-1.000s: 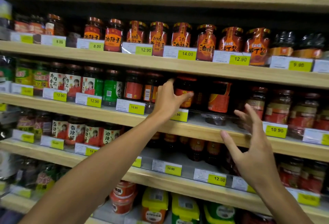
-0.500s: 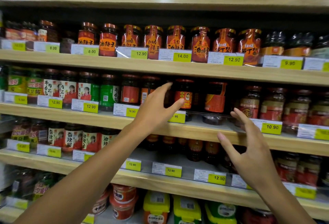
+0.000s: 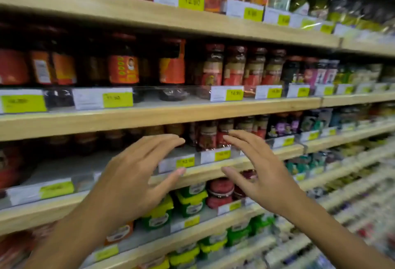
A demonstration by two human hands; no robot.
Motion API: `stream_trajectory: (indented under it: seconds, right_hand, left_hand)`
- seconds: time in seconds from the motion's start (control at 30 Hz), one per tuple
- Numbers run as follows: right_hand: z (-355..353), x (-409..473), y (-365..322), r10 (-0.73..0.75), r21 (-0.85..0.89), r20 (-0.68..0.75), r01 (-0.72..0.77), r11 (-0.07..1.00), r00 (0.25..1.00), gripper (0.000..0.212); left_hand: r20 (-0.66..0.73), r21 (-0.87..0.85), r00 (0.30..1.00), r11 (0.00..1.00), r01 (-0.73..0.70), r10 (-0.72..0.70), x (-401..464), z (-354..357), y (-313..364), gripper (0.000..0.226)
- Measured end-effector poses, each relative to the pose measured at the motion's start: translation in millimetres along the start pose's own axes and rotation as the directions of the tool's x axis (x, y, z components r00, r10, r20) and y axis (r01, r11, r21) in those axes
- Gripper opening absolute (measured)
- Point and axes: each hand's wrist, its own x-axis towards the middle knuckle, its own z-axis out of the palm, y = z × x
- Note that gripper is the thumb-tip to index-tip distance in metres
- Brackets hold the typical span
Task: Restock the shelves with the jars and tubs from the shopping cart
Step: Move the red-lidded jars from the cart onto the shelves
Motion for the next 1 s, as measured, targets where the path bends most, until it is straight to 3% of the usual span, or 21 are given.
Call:
stream_trajectory:
  seconds: [0.1,0.27,0.5,0.8,1.0]
  right_hand:
    - [-17.1,-38.6,23.3,0.059,-0.093,0.068,-0.052,0.994,0.996,0.061]
    - [-60.6,-99.0,70.9,0.19,-0.175,0.174,-0.16,0.972,0.966,0.068]
    - [-153.0,-212.7,163.0,0.413,-0.248,0.296,-0.348,0.904,0.862,0.083]
    - [-275.0,-408.4,290.5,0.724,-0.35,0.175,-0.645,0.679,0.667,0.087]
    - [-313.5,-492.9,344.7,0.852,-0.384,0.099,-0.77,0.509,0.514,0.083]
  left_hand:
    - [0.097,-0.049,0.991,0.995,-0.086,0.09,13.8,38.8,26.6,0.054]
    - [0.307,-0.03,0.944,0.992,-0.119,0.123,32.5,96.1,80.4,0.069]
    - [0.479,-0.081,0.863,0.987,-0.137,0.159,84.3,192.8,215.1,0.085]
    - [0.536,-0.287,0.729,0.904,-0.316,0.425,144.5,360.9,432.6,0.086]
    - [0.535,-0.441,0.633,0.824,-0.356,0.56,168.1,443.8,526.7,0.079]
